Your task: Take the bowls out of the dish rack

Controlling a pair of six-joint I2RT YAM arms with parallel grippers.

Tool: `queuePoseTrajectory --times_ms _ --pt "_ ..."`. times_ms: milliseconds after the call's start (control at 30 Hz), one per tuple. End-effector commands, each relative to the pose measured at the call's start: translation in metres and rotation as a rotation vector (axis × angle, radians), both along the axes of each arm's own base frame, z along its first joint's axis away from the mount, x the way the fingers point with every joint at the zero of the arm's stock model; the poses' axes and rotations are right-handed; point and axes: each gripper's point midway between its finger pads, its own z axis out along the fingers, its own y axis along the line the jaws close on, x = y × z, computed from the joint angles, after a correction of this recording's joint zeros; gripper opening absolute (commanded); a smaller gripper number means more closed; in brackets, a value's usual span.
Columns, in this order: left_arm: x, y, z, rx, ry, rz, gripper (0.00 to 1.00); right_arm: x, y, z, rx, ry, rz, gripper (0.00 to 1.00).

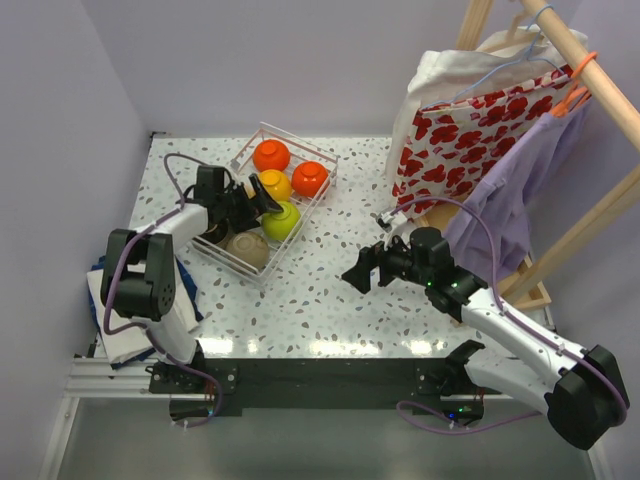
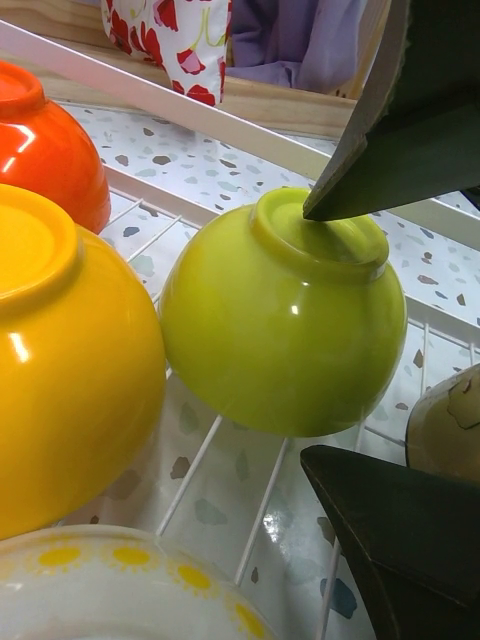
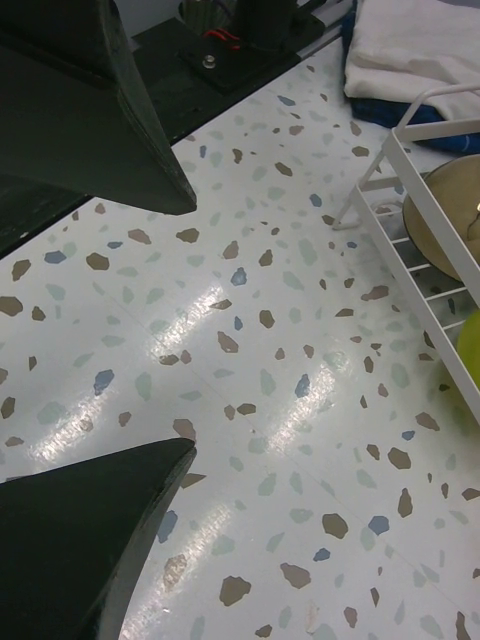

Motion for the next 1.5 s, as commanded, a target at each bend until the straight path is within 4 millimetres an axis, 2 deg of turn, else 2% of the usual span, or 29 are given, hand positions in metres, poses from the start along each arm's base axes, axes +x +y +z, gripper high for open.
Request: queuePoseTrajectory --times_ms 0,433,600,700,933,1067,1133,1467 --pt "0.000 -0.007 -0.001 0.001 0.031 -0.018 1.00 0.005 0.003 0.009 0.022 -0.059 0.001 0.99" --pt "-0.006 -0.015 -0.007 -0.012 0.067 -0.040 0.98 0.006 0.002 0.003 0.008 -0.063 0.008 0.99" --pt "-0.005 -0.017 0.003 -0.029 0.051 -0.042 0.94 0.006 0.002 0.004 0.009 -0.066 0.007 0.99" --pt "-0.001 -0.017 0.017 -0.033 0.016 -0.038 0.90 0.006 0.002 0.007 0.011 -0.070 0.006 0.99" --pt "0.004 -0.019 0.033 -0.046 -0.031 -0.037 0.74 0.006 0.000 0.010 0.010 -0.073 -0.004 0.99" --pt "0.005 -0.020 0.040 -0.060 -0.047 -0.036 0.70 0.005 -0.002 0.012 0.005 -0.074 -0.007 0.99" --pt "0.006 -0.020 0.046 -0.064 -0.066 -0.033 0.62 0.006 -0.001 0.015 0.010 -0.080 -0.008 0.99" --pt "0.007 -0.019 0.072 -0.076 -0.143 -0.028 0.48 0.005 0.000 0.022 0.023 -0.064 -0.010 0.99"
